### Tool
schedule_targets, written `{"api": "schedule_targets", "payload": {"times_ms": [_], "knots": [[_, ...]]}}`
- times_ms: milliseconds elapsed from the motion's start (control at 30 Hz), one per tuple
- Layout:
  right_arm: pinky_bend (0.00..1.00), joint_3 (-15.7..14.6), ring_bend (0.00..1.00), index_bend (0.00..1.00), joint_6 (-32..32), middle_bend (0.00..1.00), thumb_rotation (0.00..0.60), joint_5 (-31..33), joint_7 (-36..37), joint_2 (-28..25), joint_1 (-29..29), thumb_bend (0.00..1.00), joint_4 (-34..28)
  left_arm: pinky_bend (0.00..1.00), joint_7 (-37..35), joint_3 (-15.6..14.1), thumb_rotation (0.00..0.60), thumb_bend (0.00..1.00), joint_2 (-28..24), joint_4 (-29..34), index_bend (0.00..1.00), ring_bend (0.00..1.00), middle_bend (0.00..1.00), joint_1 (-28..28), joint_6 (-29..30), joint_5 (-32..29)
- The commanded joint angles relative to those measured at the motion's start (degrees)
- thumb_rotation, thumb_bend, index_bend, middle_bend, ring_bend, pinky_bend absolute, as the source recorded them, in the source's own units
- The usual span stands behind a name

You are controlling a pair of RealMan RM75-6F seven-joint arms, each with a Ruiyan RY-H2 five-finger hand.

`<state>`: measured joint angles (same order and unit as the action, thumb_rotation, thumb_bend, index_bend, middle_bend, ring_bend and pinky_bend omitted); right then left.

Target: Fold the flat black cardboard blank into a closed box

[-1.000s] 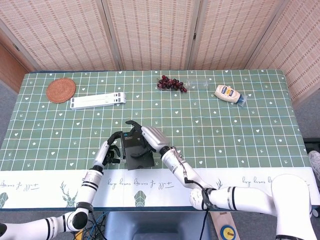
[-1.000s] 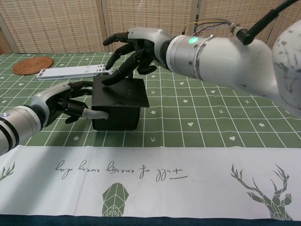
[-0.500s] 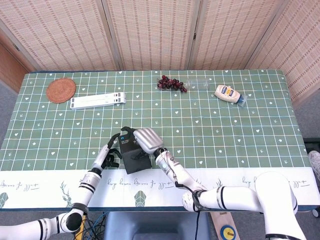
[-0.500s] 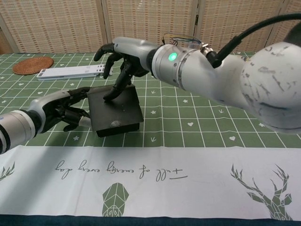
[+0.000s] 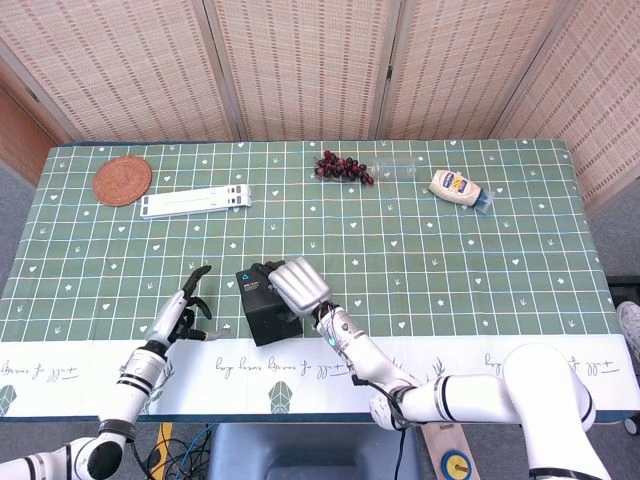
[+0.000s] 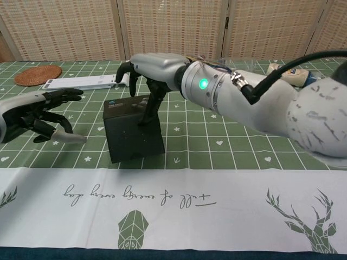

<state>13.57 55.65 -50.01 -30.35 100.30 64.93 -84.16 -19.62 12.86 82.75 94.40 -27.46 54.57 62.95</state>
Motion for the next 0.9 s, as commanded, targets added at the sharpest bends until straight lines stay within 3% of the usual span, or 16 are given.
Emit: {"api": "schedule_targets", "payload": {"times_ms": [33,300,533,900], "knots": [[1.00,-1.6,0.73,0.18,1.3,0.31,0.600,-2.4,-1.4,0.8,-0.5,0.02,1.1,0.87,-0.9,-0.5,0.600,0.11,-3.8,3.0,0.00,0.51,0.00,1.4,0.7,2.1],[1.00,-3.4,0.73,0.22,2.7,0.30,0.600,-8.1,0.4,4.3,-2.2,0.06,7.1,0.87,-1.2,-1.0,0.600,0.11,-9.8,6.5,0.00,0.50,0.00,2.4,1.3,4.8],[1.00,-4.7,0.74,0.30,2.9,0.31,0.600,-15.2,5.4,8.2,-3.3,0.19,15.4,0.87,-1.8,-1.4,0.600,0.11,-12.6,7.8,0.00,0.50,0.00,2.9,1.6,5.7],[1.00,-7.0,0.76,0.53,3.9,0.41,0.600,-25.3,10.2,11.7,-4.2,0.27,25.2,0.87,-5.5,-1.7,0.600,0.11,-14.6,8.6,0.00,0.50,0.00,3.5,1.5,6.8]]}}
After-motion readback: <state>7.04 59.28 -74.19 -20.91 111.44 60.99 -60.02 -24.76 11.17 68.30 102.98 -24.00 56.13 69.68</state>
